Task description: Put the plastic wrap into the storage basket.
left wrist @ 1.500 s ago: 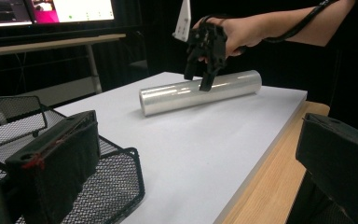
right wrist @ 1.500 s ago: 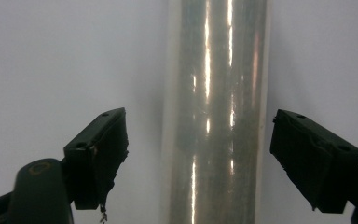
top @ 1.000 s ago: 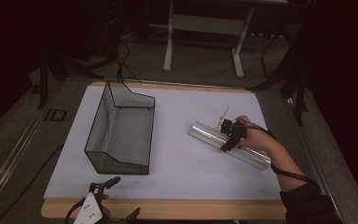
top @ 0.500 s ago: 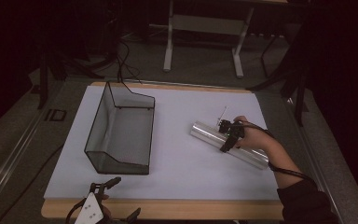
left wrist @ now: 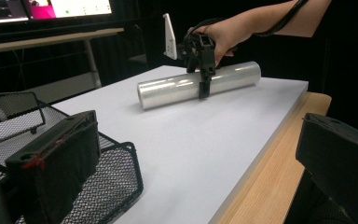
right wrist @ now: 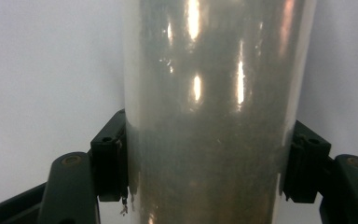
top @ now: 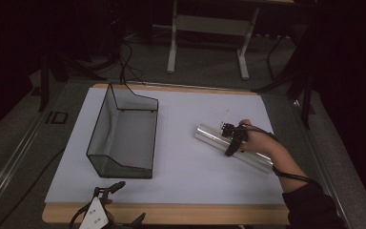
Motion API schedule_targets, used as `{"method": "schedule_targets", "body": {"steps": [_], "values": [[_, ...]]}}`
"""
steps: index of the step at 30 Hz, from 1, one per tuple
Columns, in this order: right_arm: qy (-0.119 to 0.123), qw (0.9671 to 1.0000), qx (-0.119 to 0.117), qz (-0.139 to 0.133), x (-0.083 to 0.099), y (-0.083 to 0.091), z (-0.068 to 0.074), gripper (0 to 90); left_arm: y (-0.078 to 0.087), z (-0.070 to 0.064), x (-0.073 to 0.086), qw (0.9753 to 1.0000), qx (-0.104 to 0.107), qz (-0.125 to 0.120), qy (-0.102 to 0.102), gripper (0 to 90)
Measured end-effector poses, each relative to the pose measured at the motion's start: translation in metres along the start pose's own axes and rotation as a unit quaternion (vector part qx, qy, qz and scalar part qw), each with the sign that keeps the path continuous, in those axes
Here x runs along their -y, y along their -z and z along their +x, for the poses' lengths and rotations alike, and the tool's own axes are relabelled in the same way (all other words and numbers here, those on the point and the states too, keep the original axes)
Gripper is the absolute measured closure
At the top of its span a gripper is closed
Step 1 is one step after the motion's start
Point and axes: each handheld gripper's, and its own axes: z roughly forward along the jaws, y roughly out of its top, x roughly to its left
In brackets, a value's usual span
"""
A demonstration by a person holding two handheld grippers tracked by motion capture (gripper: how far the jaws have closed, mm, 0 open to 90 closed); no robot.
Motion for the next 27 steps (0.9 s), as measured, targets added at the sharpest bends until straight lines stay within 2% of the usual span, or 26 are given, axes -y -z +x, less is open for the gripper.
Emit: {"method": "schedule_targets", "body": {"steps": [3,7,9,10,13,15,16,17,18,20,21,25,27], "values": [[-0.006,1.0,0.001,0.002,-0.001,-0.001,0.0,32.0,0.0,0.0,0.0,1.0,-0.001,0.001,-0.002,0.2],[-0.008,0.9998,0.007,0.018,-0.004,0.0,0.002,32.3,0.001,0.0,0.0,1.0,-0.003,-0.001,-0.002,0.2],[-0.014,0.9996,0.002,0.023,-0.006,0.0,0.002,32.4,0.001,0.001,0.0,1.0,-0.004,0.0,-0.003,0.3],[-0.047,0.9986,-0.02,0.013,-0.006,0.003,0.001,32.4,0.001,0.001,0.0,1.0,-0.005,-0.001,-0.003,0.3],[-0.058,0.9981,-0.021,0.004,-0.005,0.006,0.001,32.4,0.001,0.001,0.0,1.0,-0.006,0.0,-0.003,0.2],[-0.094,0.9954,-0.022,0.004,-0.005,0.013,-0.001,32.5,0.001,0.0,0.0,0.9999,-0.009,0.002,-0.007,0.3],[-0.104,0.9942,-0.026,0.005,-0.005,0.015,-0.003,32.5,0.001,0.0,0.0,0.9999,-0.01,0.002,-0.008,0.3],[-0.104,0.9942,-0.026,0.005,-0.005,0.015,-0.003,32.5,0.001,0.0,0.0,0.9999,-0.01,0.002,-0.008,0.3],[-0.122,0.9921,-0.031,0.006,-0.005,0.019,-0.003,32.4,0.002,-0.001,0.0,0.9999,-0.011,0.001,-0.009,0.3],[-0.129,0.991,-0.034,0.006,-0.005,0.022,-0.003,32.5,0.002,-0.001,-0.001,0.9999,-0.012,0.0,-0.009,0.3],[-0.135,0.9902,-0.036,-0.001,-0.006,0.032,-0.002,32.4,0.002,0.0,-0.001,0.9999,-0.012,0.0,-0.009,0.3],[-0.144,0.9887,-0.038,-0.012,-0.009,0.047,0.0,32.5,0.001,0.0,-0.001,0.9999,-0.014,0.001,-0.011,0.3],[-0.159,0.9863,-0.044,-0.015,-0.012,0.053,0.002,32.4,0.002,0.0,-0.001,0.9999,-0.014,-0.001,-0.01,0.3]]}}
